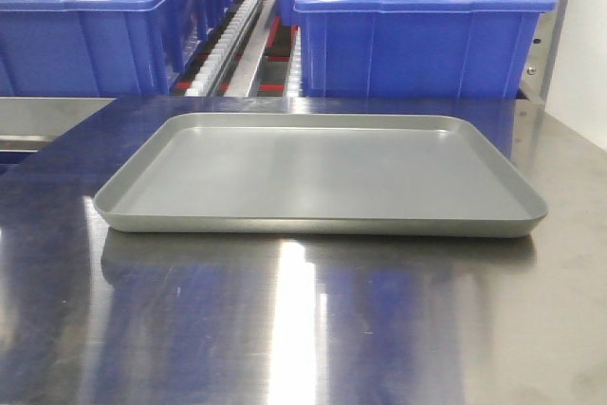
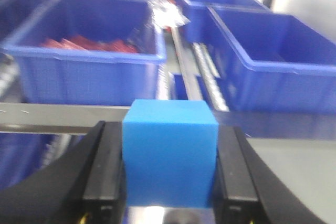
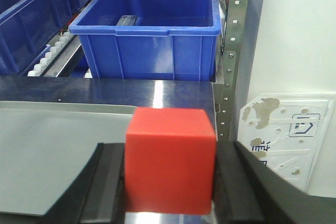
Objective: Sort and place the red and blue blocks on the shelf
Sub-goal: 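Hold both cubes and start moving the base away from the table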
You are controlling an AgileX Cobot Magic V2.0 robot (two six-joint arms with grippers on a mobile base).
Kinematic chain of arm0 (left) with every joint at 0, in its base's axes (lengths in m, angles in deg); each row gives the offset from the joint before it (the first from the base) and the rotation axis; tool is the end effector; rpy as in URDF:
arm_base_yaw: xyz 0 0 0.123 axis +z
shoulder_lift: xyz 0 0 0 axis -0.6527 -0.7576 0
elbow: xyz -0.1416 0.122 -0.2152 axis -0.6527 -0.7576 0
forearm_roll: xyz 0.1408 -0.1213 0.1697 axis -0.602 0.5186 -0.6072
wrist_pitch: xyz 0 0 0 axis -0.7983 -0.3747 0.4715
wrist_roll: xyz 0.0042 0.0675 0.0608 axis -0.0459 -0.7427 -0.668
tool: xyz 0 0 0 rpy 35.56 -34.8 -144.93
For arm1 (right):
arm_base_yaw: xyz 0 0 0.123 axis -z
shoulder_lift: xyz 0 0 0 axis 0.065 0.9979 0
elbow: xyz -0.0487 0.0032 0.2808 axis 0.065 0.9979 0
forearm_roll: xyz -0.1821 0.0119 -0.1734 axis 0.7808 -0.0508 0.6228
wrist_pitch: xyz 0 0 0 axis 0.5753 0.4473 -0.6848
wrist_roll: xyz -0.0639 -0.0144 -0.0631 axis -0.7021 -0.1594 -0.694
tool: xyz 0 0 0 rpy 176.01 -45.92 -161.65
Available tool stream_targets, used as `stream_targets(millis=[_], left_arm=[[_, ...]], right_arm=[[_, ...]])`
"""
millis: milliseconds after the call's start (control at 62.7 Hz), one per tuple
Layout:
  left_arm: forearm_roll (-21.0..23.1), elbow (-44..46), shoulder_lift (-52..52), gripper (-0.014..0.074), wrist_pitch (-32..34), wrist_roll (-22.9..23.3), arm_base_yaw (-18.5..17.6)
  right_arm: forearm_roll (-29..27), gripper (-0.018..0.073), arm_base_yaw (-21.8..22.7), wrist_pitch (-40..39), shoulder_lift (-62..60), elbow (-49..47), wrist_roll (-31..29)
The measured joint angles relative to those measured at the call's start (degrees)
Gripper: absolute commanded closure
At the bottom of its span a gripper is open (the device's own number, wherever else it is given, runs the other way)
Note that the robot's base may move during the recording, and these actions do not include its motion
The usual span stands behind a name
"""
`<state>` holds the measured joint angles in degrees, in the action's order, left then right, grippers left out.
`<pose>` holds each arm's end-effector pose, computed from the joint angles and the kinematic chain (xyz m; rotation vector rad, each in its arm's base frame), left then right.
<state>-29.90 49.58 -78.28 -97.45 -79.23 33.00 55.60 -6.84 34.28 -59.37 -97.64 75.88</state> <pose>0.0857 -0.0135 0.3195 0.0345 1.5997 -0.2080 0.0595 0.0064 0.3042 0.0036 1.6624 0.1369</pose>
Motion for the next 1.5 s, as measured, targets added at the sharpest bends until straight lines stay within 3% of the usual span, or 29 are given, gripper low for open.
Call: stream_targets(millis=[128,383,1498], left_arm=[[-0.7,0.0,2.8,0.0473,-2.7,0.0,2.1],[-4.1,0.0,3.1,0.0473,-3.5,0.0,2.2],[-4.5,0.0,3.1,0.0473,-3.6,0.0,2.2]], right_arm=[[0.0,0.0503,0.0,0.0,0.0,0.0,0.0],[0.0,0.0503,0.0,0.0,0.0,0.0,0.0],[0.0,0.0503,0.0,0.0,0.0,0.0,0.0]])
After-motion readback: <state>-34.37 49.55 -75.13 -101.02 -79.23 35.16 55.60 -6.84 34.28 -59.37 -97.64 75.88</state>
